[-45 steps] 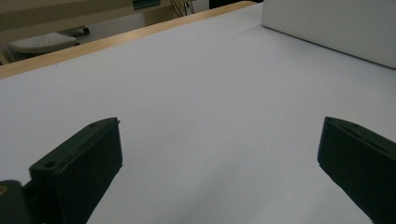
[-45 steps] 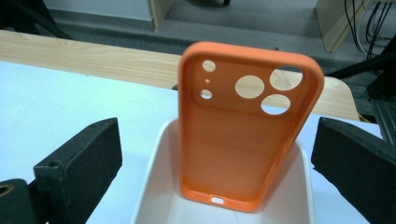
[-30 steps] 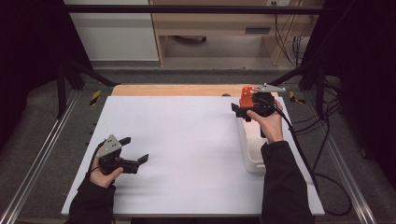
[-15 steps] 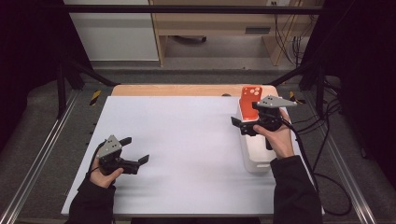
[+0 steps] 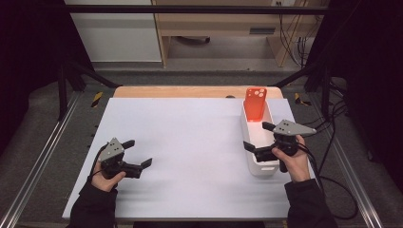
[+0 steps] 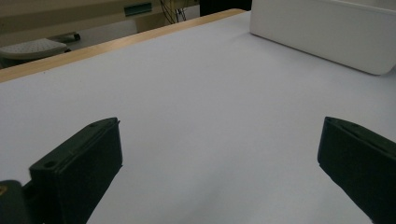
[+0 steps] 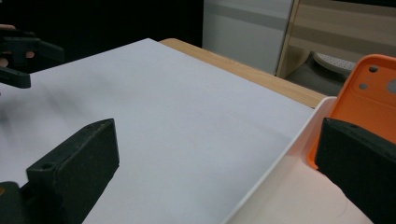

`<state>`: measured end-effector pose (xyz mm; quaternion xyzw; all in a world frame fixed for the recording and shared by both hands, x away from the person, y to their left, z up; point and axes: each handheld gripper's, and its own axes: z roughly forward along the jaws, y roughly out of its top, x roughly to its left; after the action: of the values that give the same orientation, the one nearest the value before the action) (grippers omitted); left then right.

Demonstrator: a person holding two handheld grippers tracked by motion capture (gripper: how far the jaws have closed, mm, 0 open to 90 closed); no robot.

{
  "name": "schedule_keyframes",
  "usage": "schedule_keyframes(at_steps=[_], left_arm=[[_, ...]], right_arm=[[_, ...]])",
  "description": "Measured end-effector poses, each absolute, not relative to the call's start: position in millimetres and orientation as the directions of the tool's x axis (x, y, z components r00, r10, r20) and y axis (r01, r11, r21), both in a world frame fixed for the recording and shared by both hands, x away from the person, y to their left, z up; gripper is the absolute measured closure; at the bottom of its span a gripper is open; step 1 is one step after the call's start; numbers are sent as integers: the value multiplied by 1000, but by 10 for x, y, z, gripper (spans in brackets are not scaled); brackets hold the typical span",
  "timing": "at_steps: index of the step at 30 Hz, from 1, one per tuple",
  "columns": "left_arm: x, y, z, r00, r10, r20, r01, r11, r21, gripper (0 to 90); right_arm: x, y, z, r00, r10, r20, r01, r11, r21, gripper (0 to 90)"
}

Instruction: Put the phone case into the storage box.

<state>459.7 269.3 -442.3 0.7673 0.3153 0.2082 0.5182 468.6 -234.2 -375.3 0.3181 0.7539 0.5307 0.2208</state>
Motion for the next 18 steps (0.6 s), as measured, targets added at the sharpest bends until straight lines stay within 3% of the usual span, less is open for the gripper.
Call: schedule_keyframes(at_steps=[18], left_arm=[[4585,2667,-4416,720,694,0,260,-269,927,0]], right_arm=[[4393,-2793,-4144,-679,733,42,247,174,953,5]])
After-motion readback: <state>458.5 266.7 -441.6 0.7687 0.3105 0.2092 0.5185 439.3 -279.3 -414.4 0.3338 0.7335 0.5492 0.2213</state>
